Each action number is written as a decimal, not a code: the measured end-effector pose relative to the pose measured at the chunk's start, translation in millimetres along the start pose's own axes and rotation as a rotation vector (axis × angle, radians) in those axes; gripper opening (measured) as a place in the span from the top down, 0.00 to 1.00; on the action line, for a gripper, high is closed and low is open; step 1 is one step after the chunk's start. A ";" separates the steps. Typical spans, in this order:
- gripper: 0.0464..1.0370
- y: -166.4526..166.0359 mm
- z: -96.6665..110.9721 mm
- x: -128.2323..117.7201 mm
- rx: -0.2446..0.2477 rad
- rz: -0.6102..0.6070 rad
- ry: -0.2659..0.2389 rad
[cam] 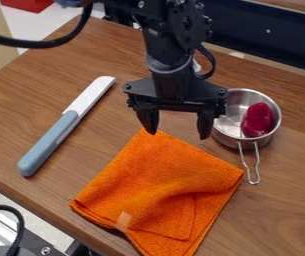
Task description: Move the orange cloth to the bottom right of the table
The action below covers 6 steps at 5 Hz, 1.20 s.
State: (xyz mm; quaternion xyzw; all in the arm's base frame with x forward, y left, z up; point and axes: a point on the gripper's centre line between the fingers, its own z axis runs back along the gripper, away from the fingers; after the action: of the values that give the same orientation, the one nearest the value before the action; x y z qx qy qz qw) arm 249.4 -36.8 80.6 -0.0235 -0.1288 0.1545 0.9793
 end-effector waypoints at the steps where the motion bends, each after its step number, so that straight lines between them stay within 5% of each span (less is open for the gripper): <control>1: 0.04 2.7 -5.0 -6.2 0.009 0.003 0.025; 3: 0.09 32.5 -15.5 -15.1 -0.004 -0.079 0.075; 6: 0.87 44.8 -35.5 -42.0 -0.020 -0.203 0.083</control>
State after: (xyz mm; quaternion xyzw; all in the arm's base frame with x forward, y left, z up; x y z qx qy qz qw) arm 206.7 -7.3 32.2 -0.0263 -0.0912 0.0519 0.9941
